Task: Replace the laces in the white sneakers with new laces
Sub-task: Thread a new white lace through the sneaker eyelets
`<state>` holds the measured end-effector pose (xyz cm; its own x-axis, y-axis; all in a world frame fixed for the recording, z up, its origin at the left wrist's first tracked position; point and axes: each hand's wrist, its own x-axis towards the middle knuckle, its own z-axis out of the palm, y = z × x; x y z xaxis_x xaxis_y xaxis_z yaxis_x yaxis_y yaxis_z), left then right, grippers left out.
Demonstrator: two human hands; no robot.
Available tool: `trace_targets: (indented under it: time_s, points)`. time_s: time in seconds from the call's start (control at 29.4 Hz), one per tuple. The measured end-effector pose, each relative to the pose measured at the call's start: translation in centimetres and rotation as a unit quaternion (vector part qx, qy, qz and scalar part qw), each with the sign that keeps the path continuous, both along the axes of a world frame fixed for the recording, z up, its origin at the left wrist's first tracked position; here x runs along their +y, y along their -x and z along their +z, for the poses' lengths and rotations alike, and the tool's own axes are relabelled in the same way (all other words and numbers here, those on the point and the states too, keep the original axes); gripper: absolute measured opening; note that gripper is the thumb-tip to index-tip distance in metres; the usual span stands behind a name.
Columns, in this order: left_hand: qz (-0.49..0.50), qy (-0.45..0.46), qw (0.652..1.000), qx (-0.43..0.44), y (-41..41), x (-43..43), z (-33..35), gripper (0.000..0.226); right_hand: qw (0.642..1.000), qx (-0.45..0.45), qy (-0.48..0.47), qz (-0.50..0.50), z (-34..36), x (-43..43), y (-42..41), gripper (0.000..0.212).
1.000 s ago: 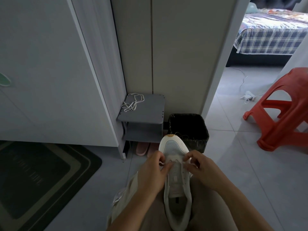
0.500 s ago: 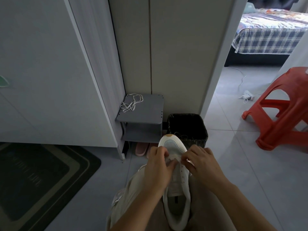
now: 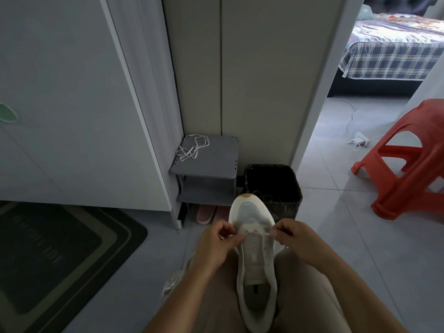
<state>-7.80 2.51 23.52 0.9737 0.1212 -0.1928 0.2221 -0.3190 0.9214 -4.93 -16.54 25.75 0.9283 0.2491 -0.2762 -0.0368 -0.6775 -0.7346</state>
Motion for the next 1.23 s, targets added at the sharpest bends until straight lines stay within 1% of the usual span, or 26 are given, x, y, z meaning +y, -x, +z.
trace_targets:
  time_s: [0.07, 0.1, 0.17, 0.27, 0.34, 0.37, 0.41, 0.44, 0.48, 0.54, 0.58, 0.61, 0.65, 0.71, 0.75, 0.82, 0.92, 0.99, 1.02, 1.05, 1.09, 1.12, 1.16, 1.19, 1.23]
  points:
    - [-0.026, 0.005, 1.0, 0.005, 0.3, 1.5, 0.2, 0.005, 0.999, -0.02, 0.036, 0.009, 0.5, -0.9, -0.2, 0.011]
    - [-0.031, -0.003, 0.999, 0.005, 0.4, 2.1, 0.2, 0.003, 0.998, -0.028, 0.055, 0.012, 0.7, -1.4, -0.4, 0.012]
    - [-0.039, -0.041, 0.998, -0.01, 0.7, 3.1, 0.2, 0.011, 0.996, -0.033, 0.084, 0.013, 1.3, -2.1, -0.6, 0.016]
    - [-0.025, -0.115, 0.991, -0.061, 0.9, 3.7, -0.1, 0.019, 0.995, -0.013, 0.097, 0.015, 2.3, -2.7, -0.5, 0.019]
    - [0.005, -0.195, 0.974, -0.112, 1.2, 3.7, 0.0, 0.015, 0.998, 0.006, 0.054, 0.005, 3.3, -2.5, 0.0, 0.022]
    - [0.023, -0.226, 0.963, -0.147, 1.5, 3.3, 0.3, 0.014, 1.0, 0.023, 0.005, -0.012, 3.7, -2.2, 0.4, 0.023]
    - [0.028, -0.23, 0.955, -0.185, 1.9, 2.7, 0.8, 0.015, 0.997, 0.044, -0.048, -0.029, 4.1, -1.7, 0.8, 0.022]
    - [0.01, -0.206, 0.957, -0.205, 2.5, 1.6, 1.4, 0.017, 0.992, 0.069, -0.101, -0.036, 4.5, -1.0, 1.2, 0.021]
    - [-0.029, -0.166, 0.964, -0.207, 3.2, 0.1, 2.3, 0.019, 0.983, 0.095, -0.153, -0.033, 4.9, -0.3, 1.7, 0.02]
    - [-0.118, -0.061, 0.98, -0.151, 4.4, -3.4, 3.5, 0.031, 0.957, 0.133, -0.255, -0.026, 5.3, 0.9, 2.3, 0.019]
    - [-0.131, 0.008, 0.984, -0.122, 4.6, -4.9, 3.7, 0.038, 0.946, 0.143, -0.289, -0.039, 5.4, 1.2, 2.4, 0.019]
    - [-0.118, 0.071, 0.986, -0.092, 4.6, -6.0, 3.6, 0.039, 0.939, 0.147, -0.306, -0.061, 5.5, 1.1, 2.3, 0.019]
    - [-0.095, 0.116, 0.987, -0.061, 4.3, -6.6, 3.5, 0.035, 0.935, 0.146, -0.313, -0.086, 5.5, 0.7, 2.2, 0.019]
    - [-0.09, 0.17, 0.981, 0.007, 4.1, -6.6, 3.5, 0.019, 0.932, 0.131, -0.313, -0.127, 5.2, -0.3, 1.8, 0.018]
    - [-0.114, 0.178, 0.977, 0.025, 4.3, -6.4, 3.8, 0.012, 0.931, 0.121, -0.312, -0.144, 5.1, -0.8, 1.6, 0.017]
    - [-0.171, 0.143, 0.975, 0.022, 5.1, -5.7, 4.2, 0.009, 0.921, 0.108, -0.326, -0.185, 4.7, -1.6, 1.0, 0.015]
    - [-0.22, 0.063, 0.973, 0.009, 5.8, -2.8, 4.9, 0.005, 0.875, 0.113, -0.394, -0.258, 3.8, -3.0, -0.1, 0.011]
    - [-0.219, 0.08, 0.972, 0.014, 5.9, -0.2, 5.3, 0.005, 0.859, 0.117, -0.412, -0.28, 3.3, -3.6, -0.4, 0.012]
    - [-0.197, 0.108, 0.974, 0.02, 5.8, 1.0, 5.8, 0.007, 0.86, 0.119, -0.412, -0.278, 2.9, -3.5, -0.4, 0.013]
    - [-0.167, 0.141, 0.976, 0.022, 5.7, 1.8, 5.9, 0.01, 0.871, 0.114, -0.393, -0.272, 2.5, -3.2, -0.3, 0.015]
    - [-0.132, 0.171, 0.976, 0.028, 5.5, 2.3, 6.2, 0.012, 0.896, 0.095, -0.344, -0.265, 2.1, -2.7, -0.1, 0.016]
    - [-0.11, 0.192, 0.975, 0.027, 5.0, 2.4, 6.5, 0.015, 0.926, 0.056, -0.264, -0.264, 2.0, -2.1, 0.3, 0.016]
    - [-0.101, 0.2, 0.974, 0.022, 4.5, 2.3, 7.1, 0.017, 0.949, -0.012, -0.175, -0.261, 2.1, -1.5, 0.8, 0.013]
    - [-0.104, 0.201, 0.974, 0.006, 3.9, 1.9, 7.7, 0.017, 0.96, -0.1, -0.11, -0.237, 2.6, -0.9, 1.5, 0.008]
    - [-0.111, 0.202, 0.973, -0.012, 3.3, 1.5, 8.5, 0.014, 0.963, -0.181, -0.08, -0.184, 3.3, -0.2, 2.2, 0.011]
